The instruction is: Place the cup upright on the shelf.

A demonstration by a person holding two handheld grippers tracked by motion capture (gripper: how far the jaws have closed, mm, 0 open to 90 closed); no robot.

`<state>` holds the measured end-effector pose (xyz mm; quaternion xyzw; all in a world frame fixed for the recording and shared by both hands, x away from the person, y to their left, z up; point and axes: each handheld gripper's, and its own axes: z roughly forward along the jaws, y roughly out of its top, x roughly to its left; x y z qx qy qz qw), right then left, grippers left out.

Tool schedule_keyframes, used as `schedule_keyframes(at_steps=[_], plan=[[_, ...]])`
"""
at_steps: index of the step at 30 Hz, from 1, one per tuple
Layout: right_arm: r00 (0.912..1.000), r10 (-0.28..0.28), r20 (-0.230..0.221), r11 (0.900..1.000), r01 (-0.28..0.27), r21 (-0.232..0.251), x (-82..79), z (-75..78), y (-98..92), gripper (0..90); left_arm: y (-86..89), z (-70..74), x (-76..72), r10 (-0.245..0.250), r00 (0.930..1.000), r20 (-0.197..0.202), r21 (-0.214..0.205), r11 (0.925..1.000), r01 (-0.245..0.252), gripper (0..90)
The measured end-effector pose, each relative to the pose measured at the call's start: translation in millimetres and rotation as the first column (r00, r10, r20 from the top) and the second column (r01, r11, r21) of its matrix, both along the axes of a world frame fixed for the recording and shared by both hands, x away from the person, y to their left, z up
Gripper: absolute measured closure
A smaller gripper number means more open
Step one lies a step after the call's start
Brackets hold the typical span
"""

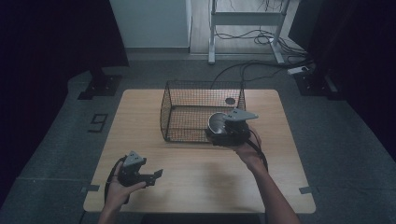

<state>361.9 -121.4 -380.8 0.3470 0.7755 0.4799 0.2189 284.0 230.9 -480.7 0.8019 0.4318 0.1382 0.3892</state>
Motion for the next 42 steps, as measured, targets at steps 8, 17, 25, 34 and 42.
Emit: schedule_keyframes(at_steps=[8, 17, 25, 34, 42], plan=[[0.9998, -0.019, -0.012, 0.9998, 0.019, -0.009, 15.7, 0.8, 3.0, 18.1, 0.4, 0.4, -0.1, 0.0, 1.0, 0.001, -0.001, 1.0, 0.0, 15.3], [0.9993, -0.033, -0.02, 0.9993, 0.032, -0.021, 31.3, 0.2, 10.1, 18.1, 0.0, 0.9, -0.4, -0.001, 1.0, 0.004, -0.002, 1.0, 0.001, 15.3], [0.999, -0.038, -0.025, 0.9984, 0.037, -0.043, 44.3, 2.7, 14.9, 18.1, -0.3, 0.6, -0.3, -0.002, 1.0, 0.003, 0.0, 1.0, 0.002, 15.3], [0.9976, -0.051, -0.046, 0.9979, 0.049, -0.042, 60.8, 1.7, 15.5, 18.1, 0.4, 1.3, -0.6, -0.001, 1.0, 0.006, -0.001, 1.0, 0.001, 15.3], [0.9961, -0.059, -0.067, 0.9976, 0.056, -0.039, 76.3, 2.2, 15.4, 18.1, 2.1, 2.7, -1.0, 0.002, 0.9999, 0.01, -0.004, 1.0, -0.002, 15.3]])
